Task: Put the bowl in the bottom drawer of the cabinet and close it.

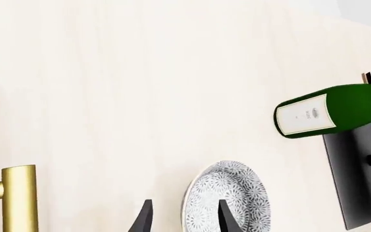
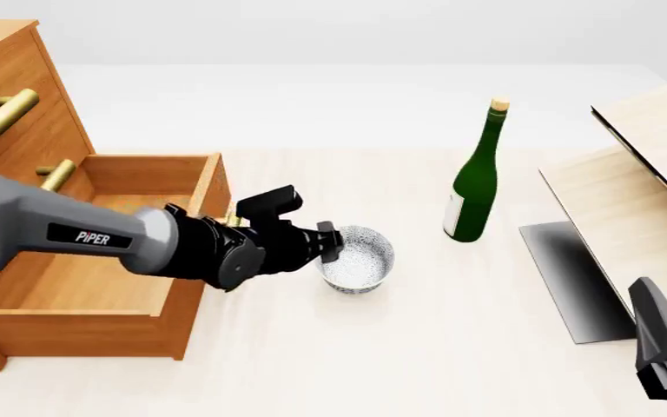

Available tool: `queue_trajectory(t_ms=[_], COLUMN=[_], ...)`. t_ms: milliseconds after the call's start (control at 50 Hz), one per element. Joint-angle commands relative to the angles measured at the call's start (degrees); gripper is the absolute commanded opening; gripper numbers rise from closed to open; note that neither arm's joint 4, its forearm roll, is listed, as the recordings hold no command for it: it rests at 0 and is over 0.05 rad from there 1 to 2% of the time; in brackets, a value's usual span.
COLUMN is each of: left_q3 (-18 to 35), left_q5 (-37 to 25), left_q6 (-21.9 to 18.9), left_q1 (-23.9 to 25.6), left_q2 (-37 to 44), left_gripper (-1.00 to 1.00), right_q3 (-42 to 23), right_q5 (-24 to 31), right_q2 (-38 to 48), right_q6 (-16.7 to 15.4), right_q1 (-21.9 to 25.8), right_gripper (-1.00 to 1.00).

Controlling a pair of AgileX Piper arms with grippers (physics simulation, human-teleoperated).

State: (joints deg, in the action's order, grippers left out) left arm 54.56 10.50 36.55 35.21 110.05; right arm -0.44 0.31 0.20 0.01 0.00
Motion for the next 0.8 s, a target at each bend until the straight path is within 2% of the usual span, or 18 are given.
queue_trajectory(t_ms=[20,480,500,800], left_q3=[-2.58,-2.72,-2.67,-2.91], left_q5=[0.85,2.20,2.06,-0.08], left_q6=[-0.08,0.81,0.63,-1.45], left_q1=[-1.53,0.03,-0.20,-0.40], left_q2=[-1.19,0.70,0.61,-5.92], left_gripper=[1.00,1.00,-1.00,-1.00], right_q3=[0.00,0.00,0.00,0.00], right_q5=[0.00,0.00,0.00,0.00], right_q2=[0.00,0.00,0.00,0.00], right_q6=[0.00,0.00,0.00,0.00], right_q1=[0.00,0.00,0.00,0.00], right_gripper=[1.00,1.00,1.00,1.00])
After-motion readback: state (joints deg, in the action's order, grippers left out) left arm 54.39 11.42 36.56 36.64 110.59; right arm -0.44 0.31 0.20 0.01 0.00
